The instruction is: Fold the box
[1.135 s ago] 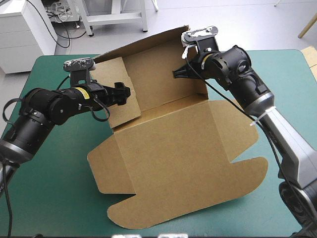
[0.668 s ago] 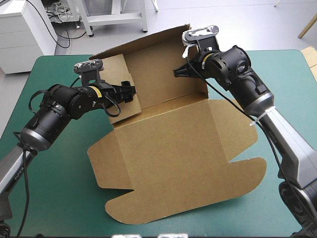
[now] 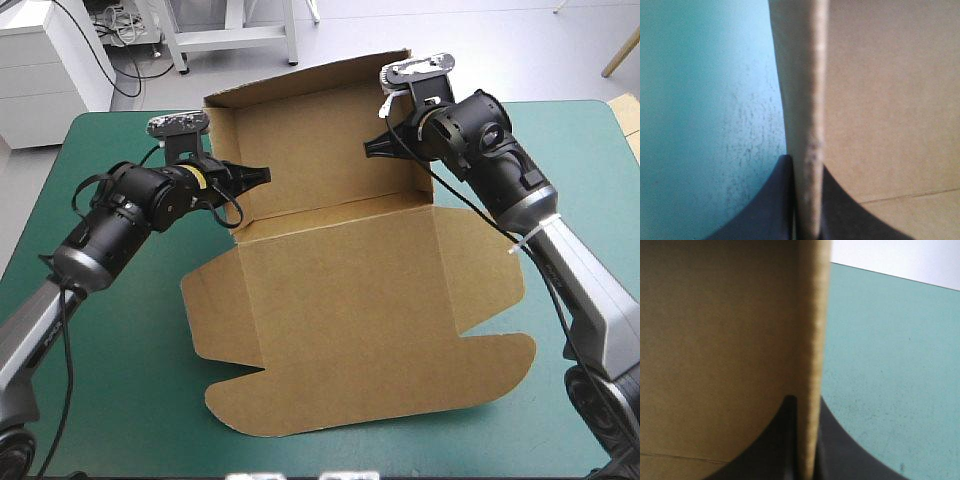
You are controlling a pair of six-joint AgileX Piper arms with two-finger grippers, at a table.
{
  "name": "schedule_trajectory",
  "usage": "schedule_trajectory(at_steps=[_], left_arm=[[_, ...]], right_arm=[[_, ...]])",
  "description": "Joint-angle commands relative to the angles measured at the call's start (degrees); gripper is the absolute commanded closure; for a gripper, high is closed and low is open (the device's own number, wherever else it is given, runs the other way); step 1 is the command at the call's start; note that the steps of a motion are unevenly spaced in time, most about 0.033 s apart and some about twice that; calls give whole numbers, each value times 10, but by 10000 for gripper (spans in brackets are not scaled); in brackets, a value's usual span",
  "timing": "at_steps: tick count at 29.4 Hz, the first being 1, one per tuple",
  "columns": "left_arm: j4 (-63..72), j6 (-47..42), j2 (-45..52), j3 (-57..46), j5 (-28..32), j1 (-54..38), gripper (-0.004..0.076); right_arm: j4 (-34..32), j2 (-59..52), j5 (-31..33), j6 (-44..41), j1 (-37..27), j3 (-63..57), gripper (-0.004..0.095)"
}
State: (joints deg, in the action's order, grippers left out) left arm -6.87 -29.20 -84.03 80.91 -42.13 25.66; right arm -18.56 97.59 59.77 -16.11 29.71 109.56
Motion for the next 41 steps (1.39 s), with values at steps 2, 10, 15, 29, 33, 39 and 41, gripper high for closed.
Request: schedule_trajectory(at_steps=[2,10,15,29,33,39,41], left_arm=[[17,38,-53,108,-25,10,732],[61,96,-182,190,-149,10,732],[78,111,-234,193,-179,10,732],[76,113,-263,219,-197,-6,731],[131,196,-267,237,-207,-11,700],[134,245,-268,240,-217,-9,420],[134,245,-268,241,-213,-9,270]], right_arm=[[34,2,34,1,-14,17,924],[153,46,64,57,-85,-53,924],[163,63,63,69,-103,-82,924],[186,125,64,81,-133,-84,917],[213,125,55,83,-137,-84,779],[214,125,52,78,-137,-84,319],[214,125,52,78,-137,-84,159]])
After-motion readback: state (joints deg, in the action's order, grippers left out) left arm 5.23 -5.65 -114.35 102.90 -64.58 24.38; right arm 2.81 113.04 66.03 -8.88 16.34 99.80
